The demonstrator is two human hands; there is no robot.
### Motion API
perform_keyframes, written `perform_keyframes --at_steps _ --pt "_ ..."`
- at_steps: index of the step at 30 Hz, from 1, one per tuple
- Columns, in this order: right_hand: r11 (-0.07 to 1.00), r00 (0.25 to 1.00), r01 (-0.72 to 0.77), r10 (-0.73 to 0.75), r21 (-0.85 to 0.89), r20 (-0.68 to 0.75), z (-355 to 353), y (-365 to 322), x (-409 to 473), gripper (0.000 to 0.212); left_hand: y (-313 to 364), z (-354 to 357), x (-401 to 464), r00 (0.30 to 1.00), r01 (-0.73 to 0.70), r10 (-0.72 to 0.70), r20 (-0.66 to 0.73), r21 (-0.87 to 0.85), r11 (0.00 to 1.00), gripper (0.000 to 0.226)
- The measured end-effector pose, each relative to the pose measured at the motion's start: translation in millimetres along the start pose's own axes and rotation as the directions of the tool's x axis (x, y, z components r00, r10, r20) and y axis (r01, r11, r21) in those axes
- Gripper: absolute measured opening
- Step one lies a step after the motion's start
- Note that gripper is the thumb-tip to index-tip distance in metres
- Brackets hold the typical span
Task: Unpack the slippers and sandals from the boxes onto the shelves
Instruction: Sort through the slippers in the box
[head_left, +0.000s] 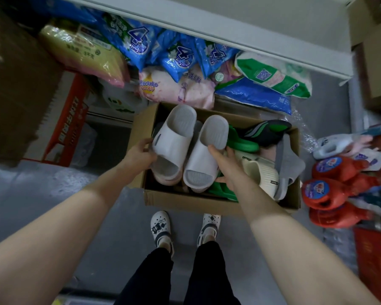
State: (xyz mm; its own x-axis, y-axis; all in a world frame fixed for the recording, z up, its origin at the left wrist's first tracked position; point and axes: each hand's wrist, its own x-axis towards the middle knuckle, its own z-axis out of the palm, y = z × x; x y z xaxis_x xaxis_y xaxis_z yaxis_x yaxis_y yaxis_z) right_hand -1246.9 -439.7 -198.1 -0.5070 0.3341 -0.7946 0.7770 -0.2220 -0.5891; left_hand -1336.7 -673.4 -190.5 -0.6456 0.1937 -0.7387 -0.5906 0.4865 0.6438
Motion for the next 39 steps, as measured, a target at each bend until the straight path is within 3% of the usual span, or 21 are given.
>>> perform_keyframes --at_steps 3,6,8,16,22,27,35,39 --pt "1.000 1.000 0.008 -0.008 -0.021 -0.028 0.5 -4.9 3.6 0.082 2.6 4.5 3.4 0.999 0.033 -0.037 -0.020 -0.158 0.987 0.040" --pt "0.994 0.994 0.096 -0.098 -0.059 -0.040 -6.7 -1.7 4.7 0.113 3.7 11.0 7.2 0.999 -0.015 0.010 -0.041 -0.123 0.992 0.048" --pt "0.988 0.989 0.146 -0.145 -0.046 0.024 -13.1 3.3 -0.4 0.118 4.4 16.4 7.5 0.999 -0.044 0.042 -0.017 -0.125 0.991 0.053" --pt "0.974 0.972 0.225 -0.226 0.026 0.071 -33.2 7.7 -11.3 0.103 -0.1 20.4 3.1 0.989 -0.132 0.138 0.060 -0.094 0.987 0.078" --pt "0.931 0.933 0.349 -0.356 0.105 0.053 -60.9 -19.7 -50.3 0.091 27.0 14.1 -29.7 0.947 -0.258 0.294 0.132 -0.234 0.937 0.073" --pt "0.874 0.877 0.475 -0.480 0.102 0.020 -93.5 -52.3 -98.1 0.079 78.3 14.4 -58.0 0.876 -0.423 0.464 0.129 -0.257 0.869 0.060" --pt "0.804 0.810 0.586 -0.577 0.103 -0.105 -153.7 -98.9 -138.7 0.082 167.5 39.5 -76.1 0.807 -0.508 0.558 0.192 -0.256 0.823 0.064" --pt "0.789 0.793 0.607 -0.595 0.092 -0.127 -187.2 -127.1 -138.4 0.073 205.8 63.3 -71.1 0.782 -0.541 0.590 0.199 -0.251 0.802 0.058"
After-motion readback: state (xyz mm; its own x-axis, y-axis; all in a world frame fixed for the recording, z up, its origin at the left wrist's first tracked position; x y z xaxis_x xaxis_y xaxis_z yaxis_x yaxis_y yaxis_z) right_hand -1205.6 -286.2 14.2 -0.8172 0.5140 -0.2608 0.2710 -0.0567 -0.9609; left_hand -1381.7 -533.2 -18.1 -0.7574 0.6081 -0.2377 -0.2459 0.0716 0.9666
